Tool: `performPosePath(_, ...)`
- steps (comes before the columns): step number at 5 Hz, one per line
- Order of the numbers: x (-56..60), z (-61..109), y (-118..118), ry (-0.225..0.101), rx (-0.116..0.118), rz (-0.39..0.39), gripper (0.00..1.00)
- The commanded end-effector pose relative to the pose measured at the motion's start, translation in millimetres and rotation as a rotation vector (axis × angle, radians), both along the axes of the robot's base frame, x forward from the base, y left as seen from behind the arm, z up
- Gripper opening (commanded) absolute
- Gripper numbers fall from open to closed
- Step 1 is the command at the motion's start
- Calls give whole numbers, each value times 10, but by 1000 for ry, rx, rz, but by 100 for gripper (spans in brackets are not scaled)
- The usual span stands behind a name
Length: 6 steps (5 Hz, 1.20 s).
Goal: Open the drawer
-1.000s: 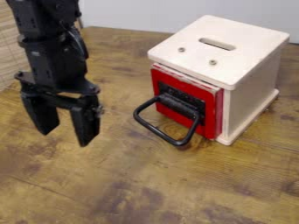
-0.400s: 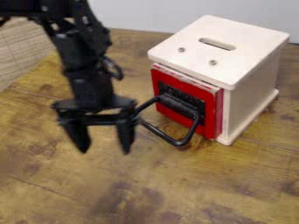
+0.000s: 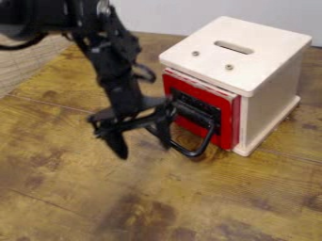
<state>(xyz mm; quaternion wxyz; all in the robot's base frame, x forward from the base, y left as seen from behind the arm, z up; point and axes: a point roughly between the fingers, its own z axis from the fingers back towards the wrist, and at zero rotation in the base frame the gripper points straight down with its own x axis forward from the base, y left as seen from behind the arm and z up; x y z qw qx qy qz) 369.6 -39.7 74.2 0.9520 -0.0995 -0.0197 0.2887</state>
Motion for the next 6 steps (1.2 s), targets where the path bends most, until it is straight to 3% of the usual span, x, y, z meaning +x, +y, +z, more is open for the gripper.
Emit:
performPosePath(1, 80, 240, 44, -59, -41, 131, 100)
performPosePath(3, 31, 201, 101, -57, -92, 383, 100)
performPosePath(6, 30, -6, 232, -45, -124, 551, 100)
